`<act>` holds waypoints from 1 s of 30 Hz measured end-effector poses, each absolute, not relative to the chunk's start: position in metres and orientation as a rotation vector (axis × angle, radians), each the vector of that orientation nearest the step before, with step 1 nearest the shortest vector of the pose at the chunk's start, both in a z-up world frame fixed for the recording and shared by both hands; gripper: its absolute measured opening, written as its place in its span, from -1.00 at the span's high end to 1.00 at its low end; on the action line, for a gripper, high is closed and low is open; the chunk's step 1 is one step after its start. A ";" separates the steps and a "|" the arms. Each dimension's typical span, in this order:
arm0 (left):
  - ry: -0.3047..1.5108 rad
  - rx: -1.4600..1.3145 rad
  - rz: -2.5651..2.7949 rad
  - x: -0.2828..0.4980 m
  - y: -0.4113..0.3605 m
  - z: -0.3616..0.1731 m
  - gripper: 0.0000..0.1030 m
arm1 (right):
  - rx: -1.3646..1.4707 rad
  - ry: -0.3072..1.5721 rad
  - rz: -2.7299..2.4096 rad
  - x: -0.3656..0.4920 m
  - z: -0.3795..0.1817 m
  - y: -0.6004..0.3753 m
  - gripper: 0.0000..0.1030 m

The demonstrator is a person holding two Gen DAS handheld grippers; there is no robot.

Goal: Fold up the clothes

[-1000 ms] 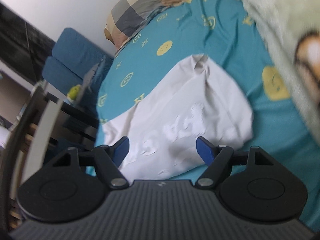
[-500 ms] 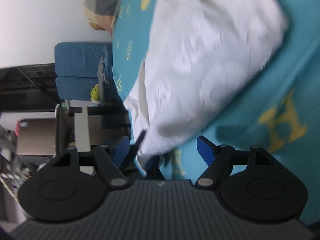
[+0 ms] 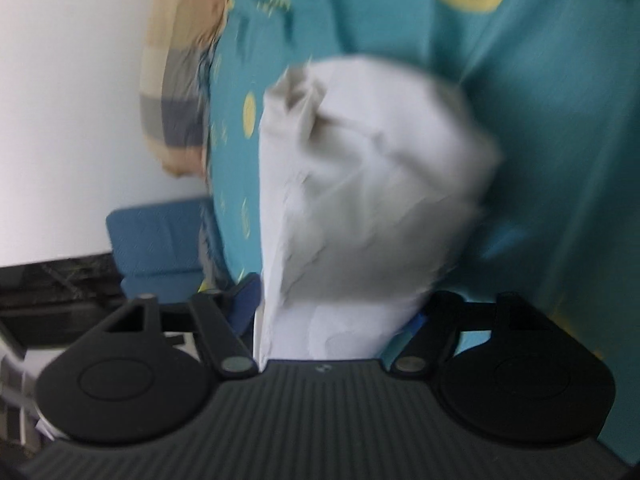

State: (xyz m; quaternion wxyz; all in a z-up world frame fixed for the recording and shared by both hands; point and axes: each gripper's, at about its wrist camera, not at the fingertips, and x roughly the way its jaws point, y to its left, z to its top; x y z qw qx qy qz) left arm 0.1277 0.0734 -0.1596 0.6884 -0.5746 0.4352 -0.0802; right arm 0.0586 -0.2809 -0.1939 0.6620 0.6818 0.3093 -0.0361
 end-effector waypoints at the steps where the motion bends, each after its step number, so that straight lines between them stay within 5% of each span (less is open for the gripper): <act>1: 0.980 -1.290 -0.168 0.128 0.074 -0.161 0.60 | 1.518 0.698 -0.085 0.058 -0.192 -0.280 -0.13; 4: 1.007 -1.323 -0.137 0.128 0.078 -0.170 0.25 | 1.430 0.690 -0.086 0.057 -0.185 -0.275 0.32; 9: 1.035 -1.381 -0.102 0.131 0.085 -0.190 -0.25 | 1.376 0.663 -0.071 0.055 -0.183 -0.274 0.49; 13: 1.045 -1.429 -0.084 0.132 0.089 -0.207 -0.29 | 1.361 0.653 -0.065 0.054 -0.186 -0.275 0.50; 14: 1.041 -1.438 -0.079 0.132 0.090 -0.209 -0.27 | 1.353 0.652 -0.064 0.053 -0.185 -0.275 0.50; 17: 1.013 -1.422 -0.060 0.132 0.094 -0.206 0.32 | 1.338 0.652 -0.063 0.054 -0.182 -0.274 0.50; 20: 0.964 -1.419 -0.096 0.131 0.095 -0.194 0.58 | 1.351 0.645 -0.055 0.049 -0.174 -0.271 0.52; 30: 0.966 -1.438 -0.236 0.098 0.089 -0.126 0.66 | 1.374 0.538 -0.059 -0.008 -0.109 -0.274 0.53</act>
